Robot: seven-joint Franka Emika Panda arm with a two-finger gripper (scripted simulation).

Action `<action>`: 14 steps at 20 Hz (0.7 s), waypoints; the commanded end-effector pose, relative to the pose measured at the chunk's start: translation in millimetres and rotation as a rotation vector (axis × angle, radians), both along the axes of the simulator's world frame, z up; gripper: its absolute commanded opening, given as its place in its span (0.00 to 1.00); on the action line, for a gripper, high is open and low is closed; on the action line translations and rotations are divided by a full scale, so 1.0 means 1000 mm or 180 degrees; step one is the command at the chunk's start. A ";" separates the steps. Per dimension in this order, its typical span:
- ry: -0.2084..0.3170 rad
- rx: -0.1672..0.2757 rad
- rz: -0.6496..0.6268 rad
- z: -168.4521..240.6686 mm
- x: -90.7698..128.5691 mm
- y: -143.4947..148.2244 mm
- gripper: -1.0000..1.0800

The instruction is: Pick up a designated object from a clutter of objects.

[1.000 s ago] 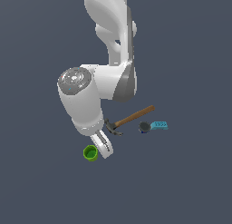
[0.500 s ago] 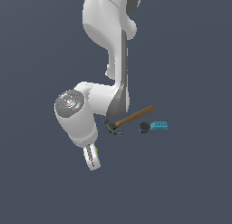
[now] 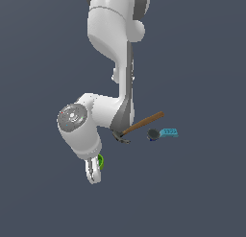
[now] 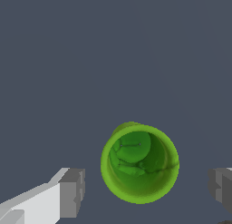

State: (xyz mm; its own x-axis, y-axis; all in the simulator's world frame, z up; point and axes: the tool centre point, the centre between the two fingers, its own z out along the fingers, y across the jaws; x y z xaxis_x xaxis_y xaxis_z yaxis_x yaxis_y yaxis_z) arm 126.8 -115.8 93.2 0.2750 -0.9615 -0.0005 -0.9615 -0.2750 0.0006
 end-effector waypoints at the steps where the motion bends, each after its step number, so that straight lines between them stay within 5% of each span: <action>1: 0.0000 0.0000 -0.0001 0.000 0.000 0.000 0.96; 14: -0.0002 -0.0001 -0.0017 -0.047 -0.001 0.000 0.96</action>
State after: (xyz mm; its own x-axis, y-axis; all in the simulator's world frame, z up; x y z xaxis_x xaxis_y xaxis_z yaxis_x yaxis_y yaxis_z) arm 125.5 -115.9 51.4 0.2707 -0.9627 -0.0006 -0.9627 -0.2707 0.0013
